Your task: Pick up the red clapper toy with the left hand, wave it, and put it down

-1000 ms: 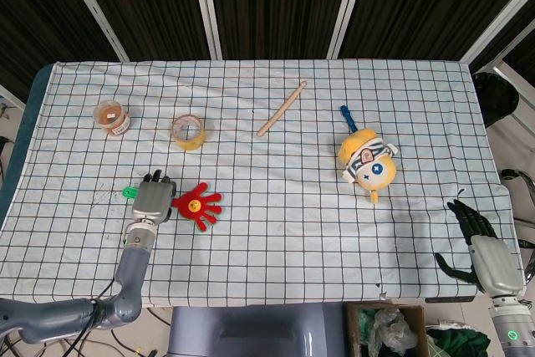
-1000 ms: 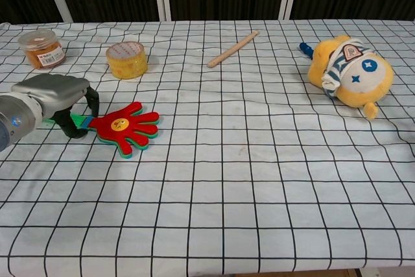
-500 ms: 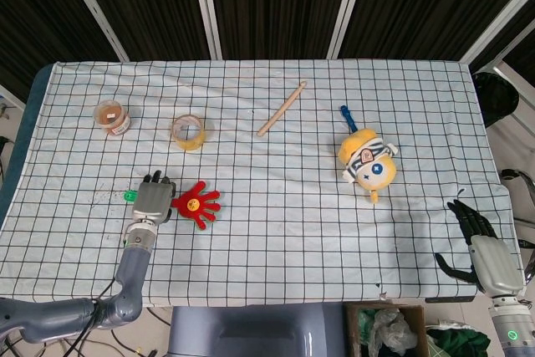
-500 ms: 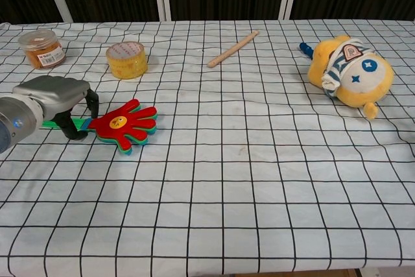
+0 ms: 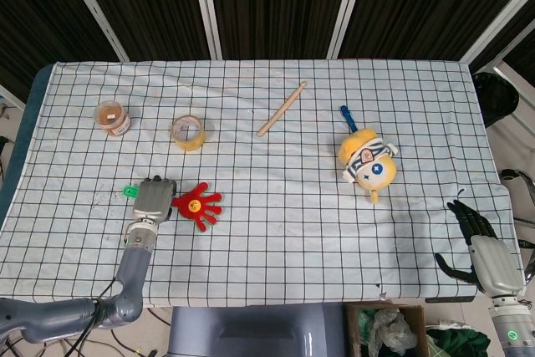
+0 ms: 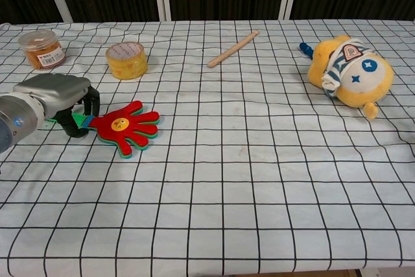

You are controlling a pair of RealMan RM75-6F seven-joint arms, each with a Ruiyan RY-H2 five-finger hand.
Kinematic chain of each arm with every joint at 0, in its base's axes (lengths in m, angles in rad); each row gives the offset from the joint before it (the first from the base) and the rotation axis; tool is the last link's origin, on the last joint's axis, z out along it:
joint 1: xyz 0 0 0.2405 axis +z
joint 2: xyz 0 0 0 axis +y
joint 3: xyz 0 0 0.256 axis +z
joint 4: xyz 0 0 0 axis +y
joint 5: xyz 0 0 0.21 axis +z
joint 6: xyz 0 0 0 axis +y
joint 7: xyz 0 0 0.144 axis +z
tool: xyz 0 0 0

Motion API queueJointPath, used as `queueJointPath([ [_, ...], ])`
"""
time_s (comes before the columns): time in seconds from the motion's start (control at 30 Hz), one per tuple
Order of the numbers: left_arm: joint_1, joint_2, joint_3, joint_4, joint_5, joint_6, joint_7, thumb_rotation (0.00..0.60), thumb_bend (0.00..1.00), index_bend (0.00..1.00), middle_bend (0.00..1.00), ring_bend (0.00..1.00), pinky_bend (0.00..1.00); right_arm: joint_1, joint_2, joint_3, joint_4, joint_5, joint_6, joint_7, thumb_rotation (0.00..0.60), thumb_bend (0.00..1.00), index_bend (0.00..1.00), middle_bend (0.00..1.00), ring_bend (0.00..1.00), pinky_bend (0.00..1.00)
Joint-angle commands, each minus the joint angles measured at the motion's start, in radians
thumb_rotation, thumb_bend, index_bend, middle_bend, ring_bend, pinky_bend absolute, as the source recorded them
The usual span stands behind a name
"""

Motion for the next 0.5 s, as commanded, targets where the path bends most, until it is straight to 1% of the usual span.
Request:
queueJointPath([
  [0.03,0.007,-0.007,0.001,0.013,0.028,0.006,-0.027,0.6,0.37,0.52,0.47,0.3,0.41,0.0,0.0,0.0,0.0,0.0,0.0,-0.001,0.6,0.29,0.0,0.0,0.0,0.06],
  [0.33,0.015,-0.009,0.0,0.02,0.071,0.011,-0.063,0.6,0.39,0.53,0.5,0.33,0.43,0.0,0.0,-0.001,-0.002,0.0,-0.001,-0.001,0.6,0.28,0.0,0.0,0.0,0.06],
  [0.5,0.023,-0.006,-0.009,0.008,0.118,0.022,-0.114,0.6,0.42,0.55,0.54,0.38,0.49,0.0,0.0,-0.001,-0.002,0.0,-0.001,-0.002,0.6,0.28,0.0,0.0,0.0,0.06],
])
